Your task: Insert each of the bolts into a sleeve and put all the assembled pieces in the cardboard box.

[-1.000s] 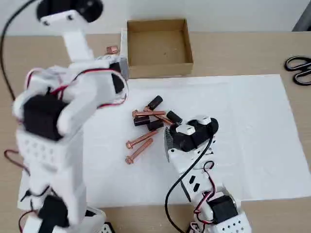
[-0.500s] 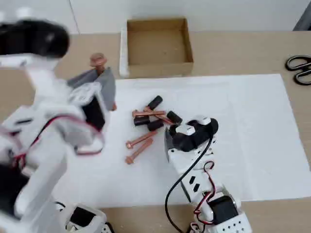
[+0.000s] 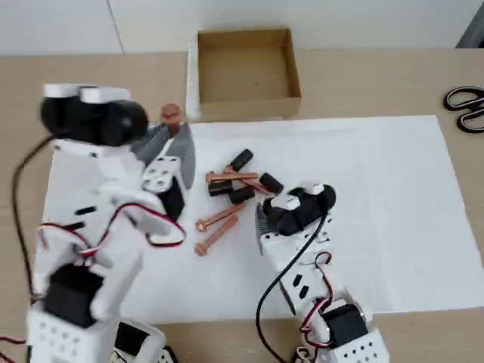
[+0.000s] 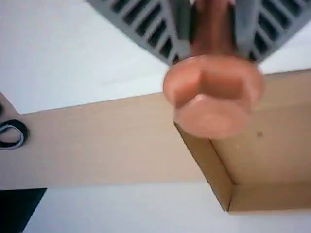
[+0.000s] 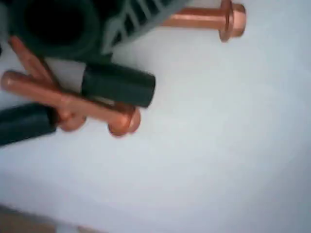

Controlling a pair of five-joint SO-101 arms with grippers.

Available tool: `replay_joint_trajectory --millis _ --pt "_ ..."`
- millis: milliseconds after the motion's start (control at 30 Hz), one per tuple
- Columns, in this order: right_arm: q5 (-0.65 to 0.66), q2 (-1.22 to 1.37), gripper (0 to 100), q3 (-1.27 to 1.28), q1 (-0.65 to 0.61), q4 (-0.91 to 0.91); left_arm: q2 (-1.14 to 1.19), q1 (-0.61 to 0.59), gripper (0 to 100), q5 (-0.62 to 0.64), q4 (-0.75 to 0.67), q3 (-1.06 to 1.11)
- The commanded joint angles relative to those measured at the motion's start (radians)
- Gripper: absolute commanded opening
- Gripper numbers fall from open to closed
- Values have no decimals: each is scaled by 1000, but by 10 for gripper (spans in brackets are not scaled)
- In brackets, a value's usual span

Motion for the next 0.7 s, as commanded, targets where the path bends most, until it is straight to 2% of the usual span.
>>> replay_joint_trajectory --millis 0,133,300,467,667 --pt "-12 -5 3 -5 -1 -27 -83 41 6 -87 -316 252" --pt "-12 -5 3 -6 -25 -27 -95 118 6 -97 -344 372" --pt "-12 -5 3 -5 -104 -27 -66 123 6 6 -345 383" --pt "-12 -5 3 -5 -113 -27 -77 127 6 28 -347 387" --pt "-12 -5 3 -9 -113 -25 -92 183 6 186 -331 390"
